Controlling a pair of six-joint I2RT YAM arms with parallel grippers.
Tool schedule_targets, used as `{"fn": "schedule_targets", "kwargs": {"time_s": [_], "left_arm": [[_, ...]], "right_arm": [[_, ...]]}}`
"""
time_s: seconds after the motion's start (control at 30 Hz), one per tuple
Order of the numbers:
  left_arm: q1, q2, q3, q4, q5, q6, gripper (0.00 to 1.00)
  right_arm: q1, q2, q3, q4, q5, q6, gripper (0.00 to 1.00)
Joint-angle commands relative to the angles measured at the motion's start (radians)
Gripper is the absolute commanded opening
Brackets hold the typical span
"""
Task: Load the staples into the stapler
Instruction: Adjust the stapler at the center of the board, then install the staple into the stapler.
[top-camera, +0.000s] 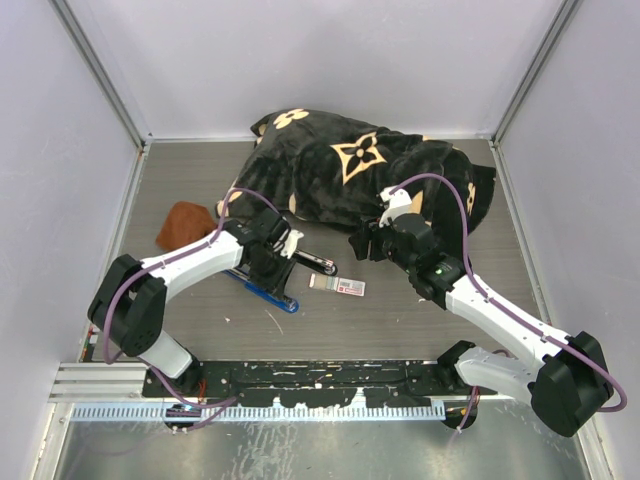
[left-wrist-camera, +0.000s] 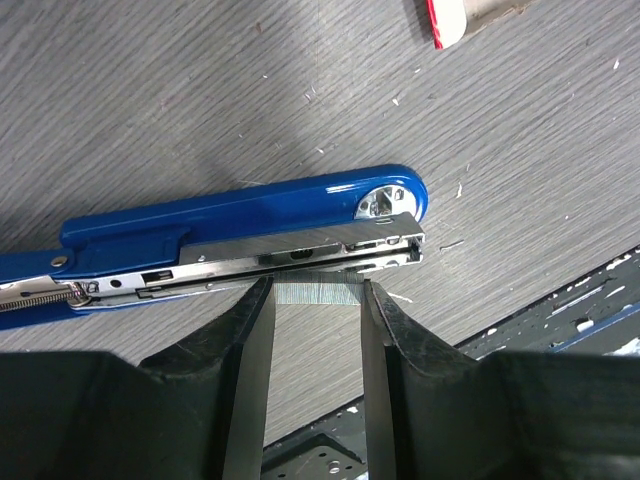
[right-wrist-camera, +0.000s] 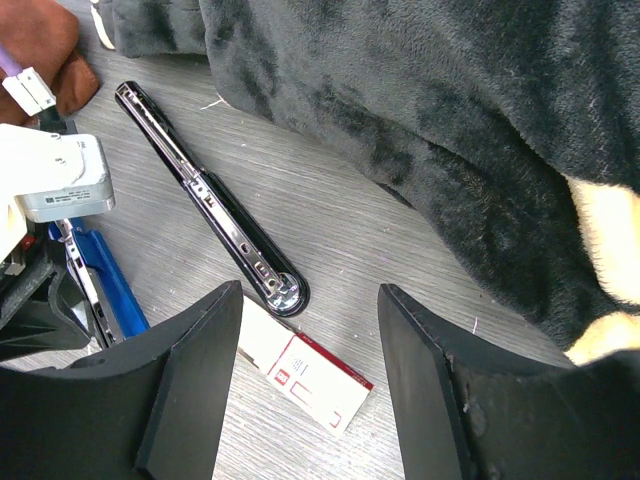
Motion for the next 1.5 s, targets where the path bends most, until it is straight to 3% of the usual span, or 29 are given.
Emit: {"fn": "schedule_targets", "kwargs": {"time_s": [0.0, 1.47], "left_arm": [[-0.016, -0.015, 0.018, -0.024, -0.012, 0.012, 0.29], [-0.023, 0.03, 0.05, 0.008, -0.006, -0.135, 0.25]], "right_arm": [[-0.006, -0.016, 0.011, 0.036, -0.007, 0.011, 0.62], [-0.01, -0.015, 0.01, 0.036, -0.011, 0.012, 0.62]]}}
